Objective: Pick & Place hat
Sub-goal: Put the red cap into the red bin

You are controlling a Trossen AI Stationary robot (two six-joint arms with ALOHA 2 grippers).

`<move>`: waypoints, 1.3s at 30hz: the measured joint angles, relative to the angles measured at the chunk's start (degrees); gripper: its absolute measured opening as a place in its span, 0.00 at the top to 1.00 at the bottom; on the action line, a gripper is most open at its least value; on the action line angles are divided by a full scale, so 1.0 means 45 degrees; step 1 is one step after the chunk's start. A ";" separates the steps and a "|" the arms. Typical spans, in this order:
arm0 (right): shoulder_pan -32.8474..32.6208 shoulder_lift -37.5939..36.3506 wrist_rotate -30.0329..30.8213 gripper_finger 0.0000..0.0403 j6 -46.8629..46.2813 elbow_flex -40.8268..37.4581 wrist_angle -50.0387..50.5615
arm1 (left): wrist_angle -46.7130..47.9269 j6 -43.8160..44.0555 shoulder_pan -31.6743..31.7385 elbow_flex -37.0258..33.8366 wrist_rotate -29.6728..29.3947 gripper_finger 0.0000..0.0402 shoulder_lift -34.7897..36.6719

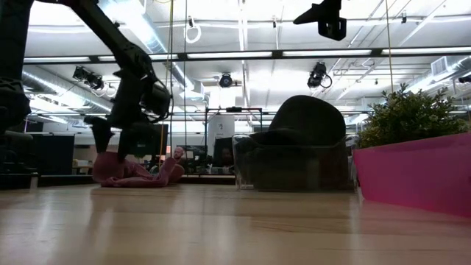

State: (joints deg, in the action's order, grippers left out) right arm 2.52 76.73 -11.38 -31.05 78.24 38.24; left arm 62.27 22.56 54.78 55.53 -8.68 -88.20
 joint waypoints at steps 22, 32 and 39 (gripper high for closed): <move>-0.0004 0.0000 0.0432 0.54 -0.0573 0.0005 -0.0695 | -0.3490 -0.0939 0.0216 -0.1603 0.1591 0.61 0.0004; -0.0005 0.0000 0.0432 0.54 -0.0573 0.0005 -0.0695 | -0.2812 -0.1624 0.0204 -0.1603 0.1452 0.97 0.1978; 0.0000 0.0000 0.0432 0.54 -0.0527 0.0005 -0.0695 | -0.3096 -0.1489 -0.0017 -0.1603 0.1367 0.97 0.5354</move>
State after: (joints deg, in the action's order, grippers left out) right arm 2.52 76.73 -9.43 -33.42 78.26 35.11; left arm 48.34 15.86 54.71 48.31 -2.53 -64.11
